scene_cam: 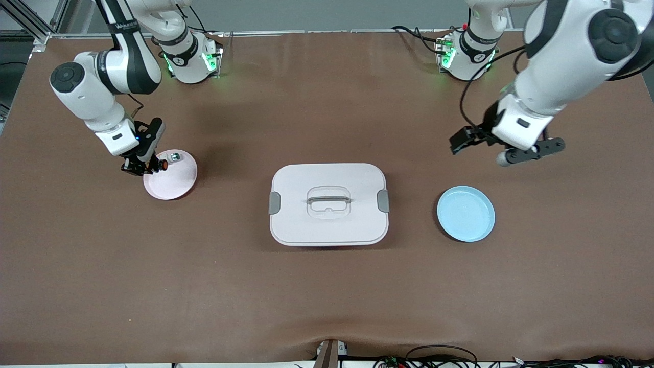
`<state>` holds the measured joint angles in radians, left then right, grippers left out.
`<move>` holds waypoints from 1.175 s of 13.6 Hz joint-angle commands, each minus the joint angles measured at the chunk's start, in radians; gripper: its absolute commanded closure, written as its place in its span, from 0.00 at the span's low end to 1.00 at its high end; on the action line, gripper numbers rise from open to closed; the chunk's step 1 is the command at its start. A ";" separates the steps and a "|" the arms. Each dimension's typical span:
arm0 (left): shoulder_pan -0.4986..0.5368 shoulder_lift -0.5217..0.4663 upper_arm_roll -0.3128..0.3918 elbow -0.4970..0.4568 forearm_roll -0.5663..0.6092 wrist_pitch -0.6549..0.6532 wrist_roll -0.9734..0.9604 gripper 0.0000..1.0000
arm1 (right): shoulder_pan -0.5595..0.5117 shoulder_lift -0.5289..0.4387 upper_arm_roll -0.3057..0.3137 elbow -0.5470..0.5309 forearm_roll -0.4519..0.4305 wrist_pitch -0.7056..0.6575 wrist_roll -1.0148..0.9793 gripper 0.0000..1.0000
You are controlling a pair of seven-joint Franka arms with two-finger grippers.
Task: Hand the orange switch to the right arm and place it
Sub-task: 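Lower the switch onto the pink plate while the left gripper withdraws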
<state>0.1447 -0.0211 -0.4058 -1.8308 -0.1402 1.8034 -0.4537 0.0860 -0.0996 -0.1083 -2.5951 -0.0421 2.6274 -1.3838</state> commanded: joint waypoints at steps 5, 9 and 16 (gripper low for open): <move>0.196 -0.097 -0.010 -0.099 0.046 -0.006 0.296 0.00 | -0.034 0.139 0.016 -0.003 -0.018 0.112 -0.020 1.00; 0.223 -0.117 -0.007 -0.088 0.057 0.005 0.348 0.00 | -0.037 0.227 0.018 -0.002 -0.018 0.215 -0.020 1.00; 0.243 -0.140 -0.007 -0.087 0.051 0.027 0.362 0.00 | -0.037 0.342 0.019 -0.002 -0.018 0.362 -0.017 1.00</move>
<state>0.3724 -0.1299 -0.4066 -1.8985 -0.0999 1.8200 -0.1163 0.0745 0.2167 -0.1062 -2.5999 -0.0423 2.9545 -1.3933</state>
